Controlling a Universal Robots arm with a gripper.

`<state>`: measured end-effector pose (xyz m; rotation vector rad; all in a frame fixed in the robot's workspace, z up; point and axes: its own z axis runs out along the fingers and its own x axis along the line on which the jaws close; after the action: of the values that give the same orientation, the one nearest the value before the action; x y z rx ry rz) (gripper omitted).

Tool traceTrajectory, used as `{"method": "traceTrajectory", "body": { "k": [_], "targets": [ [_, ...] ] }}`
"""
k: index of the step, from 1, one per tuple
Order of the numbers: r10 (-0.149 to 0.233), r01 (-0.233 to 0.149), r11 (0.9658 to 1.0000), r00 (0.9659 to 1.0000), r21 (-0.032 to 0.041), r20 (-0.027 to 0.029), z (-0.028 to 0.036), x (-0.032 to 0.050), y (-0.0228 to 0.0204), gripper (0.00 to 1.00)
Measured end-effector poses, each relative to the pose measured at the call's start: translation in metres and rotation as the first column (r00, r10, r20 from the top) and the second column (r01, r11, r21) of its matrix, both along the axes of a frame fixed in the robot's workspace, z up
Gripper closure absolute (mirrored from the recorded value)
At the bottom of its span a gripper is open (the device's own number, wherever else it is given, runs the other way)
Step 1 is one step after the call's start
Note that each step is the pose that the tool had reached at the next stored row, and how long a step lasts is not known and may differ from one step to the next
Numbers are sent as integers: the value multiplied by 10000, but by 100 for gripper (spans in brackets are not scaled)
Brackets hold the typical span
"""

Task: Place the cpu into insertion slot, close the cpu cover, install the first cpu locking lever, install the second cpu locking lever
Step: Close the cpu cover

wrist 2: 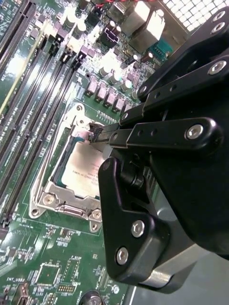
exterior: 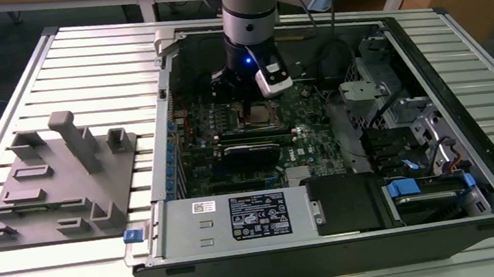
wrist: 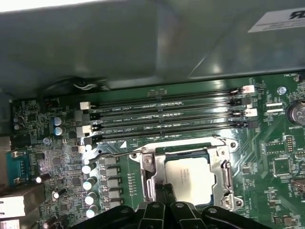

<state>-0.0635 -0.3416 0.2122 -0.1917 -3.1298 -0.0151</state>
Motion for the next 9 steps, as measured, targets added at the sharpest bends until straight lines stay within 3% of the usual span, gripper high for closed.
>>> {"method": "traceTrajectory", "body": {
  "k": [2,6,9],
  "targets": [
    [0,0,10000,10000,-14,1,-18,-8,0,89],
    [0,0,9999,10000,-144,5,-59,-26,0,89],
    [1,-1,9999,10000,-161,4,-62,-27,-1,89]
  ]
}}
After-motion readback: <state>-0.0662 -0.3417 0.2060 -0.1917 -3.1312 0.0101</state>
